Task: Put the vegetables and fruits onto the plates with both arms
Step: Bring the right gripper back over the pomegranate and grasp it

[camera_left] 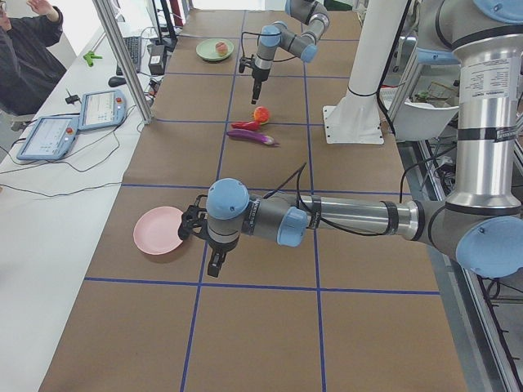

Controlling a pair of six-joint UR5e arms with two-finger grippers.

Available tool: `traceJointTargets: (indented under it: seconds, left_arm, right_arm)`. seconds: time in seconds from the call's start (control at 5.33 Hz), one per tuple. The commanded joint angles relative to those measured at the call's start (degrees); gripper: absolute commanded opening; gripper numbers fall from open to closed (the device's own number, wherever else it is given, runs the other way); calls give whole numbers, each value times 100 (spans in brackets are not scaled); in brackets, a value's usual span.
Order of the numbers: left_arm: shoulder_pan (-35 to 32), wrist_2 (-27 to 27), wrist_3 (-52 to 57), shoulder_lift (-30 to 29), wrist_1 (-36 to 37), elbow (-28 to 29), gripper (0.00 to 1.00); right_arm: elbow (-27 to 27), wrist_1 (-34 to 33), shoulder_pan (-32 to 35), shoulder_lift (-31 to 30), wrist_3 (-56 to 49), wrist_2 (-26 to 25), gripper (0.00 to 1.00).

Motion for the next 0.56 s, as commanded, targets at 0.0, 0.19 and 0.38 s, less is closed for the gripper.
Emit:
traceJointTargets:
  seconds: [0.0, 0.19, 0.38]
  left_arm:
    - [4, 0, 1, 0, 1, 1, 100]
    - [4, 0, 1, 0, 1, 1, 100]
    - [4, 0, 9, 0, 1, 1, 100]
  right_arm:
    - [-344, 298, -242, 74, 63, -186, 98]
    - [-345, 264, -251, 30, -7, -186, 98]
    - [-336, 290, -251, -109, -25, -186, 98]
